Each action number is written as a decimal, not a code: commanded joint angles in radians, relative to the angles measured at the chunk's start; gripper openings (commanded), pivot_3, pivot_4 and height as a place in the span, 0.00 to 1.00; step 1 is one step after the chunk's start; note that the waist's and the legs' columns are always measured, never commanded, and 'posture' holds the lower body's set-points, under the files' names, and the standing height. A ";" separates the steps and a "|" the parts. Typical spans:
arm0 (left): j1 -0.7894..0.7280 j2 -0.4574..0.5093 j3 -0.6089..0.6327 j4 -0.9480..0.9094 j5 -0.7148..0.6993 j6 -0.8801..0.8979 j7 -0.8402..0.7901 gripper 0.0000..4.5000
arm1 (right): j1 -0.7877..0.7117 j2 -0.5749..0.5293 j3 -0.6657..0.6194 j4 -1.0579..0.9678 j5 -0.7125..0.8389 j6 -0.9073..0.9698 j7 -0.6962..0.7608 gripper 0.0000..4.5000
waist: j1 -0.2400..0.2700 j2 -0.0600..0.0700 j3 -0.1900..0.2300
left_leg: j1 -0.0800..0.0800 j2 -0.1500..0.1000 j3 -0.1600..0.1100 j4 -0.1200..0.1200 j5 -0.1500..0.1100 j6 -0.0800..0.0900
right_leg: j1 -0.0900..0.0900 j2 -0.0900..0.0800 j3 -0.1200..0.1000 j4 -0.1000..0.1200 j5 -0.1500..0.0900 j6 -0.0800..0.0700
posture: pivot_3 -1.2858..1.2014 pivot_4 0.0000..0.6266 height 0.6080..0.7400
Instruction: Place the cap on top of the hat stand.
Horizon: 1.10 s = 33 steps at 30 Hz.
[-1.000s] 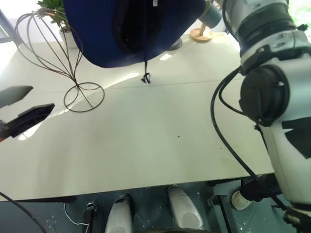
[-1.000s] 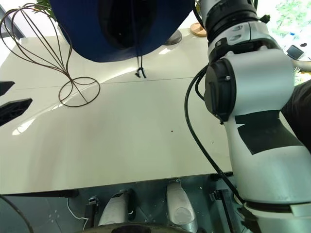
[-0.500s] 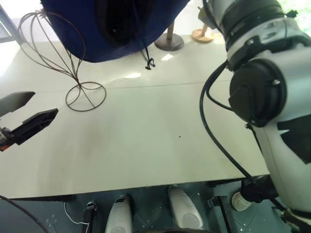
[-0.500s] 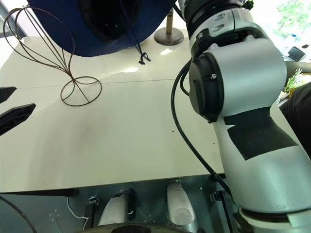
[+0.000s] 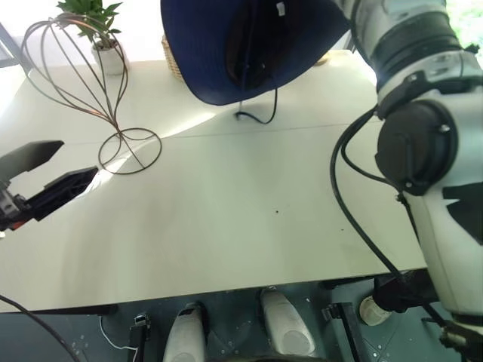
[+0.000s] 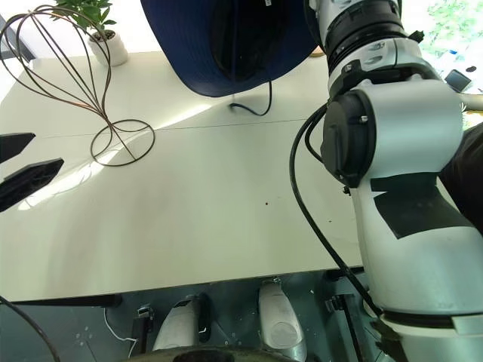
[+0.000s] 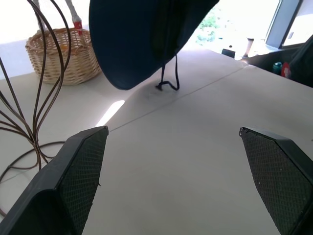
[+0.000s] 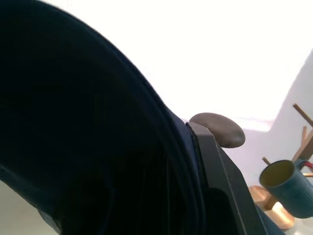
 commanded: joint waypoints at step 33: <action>0.037 -0.006 -0.010 -0.029 -0.022 -0.052 0.034 1.00 | -0.031 0.020 -0.260 -0.028 0.227 0.164 -0.148 0.00 | 0.003 -0.001 0.000 | -0.002 0.000 -0.001 0.002 0.000 0.000 | 0.000 0.000 0.000 -0.001 0.000 0.000 | 0.52 0.24 1.00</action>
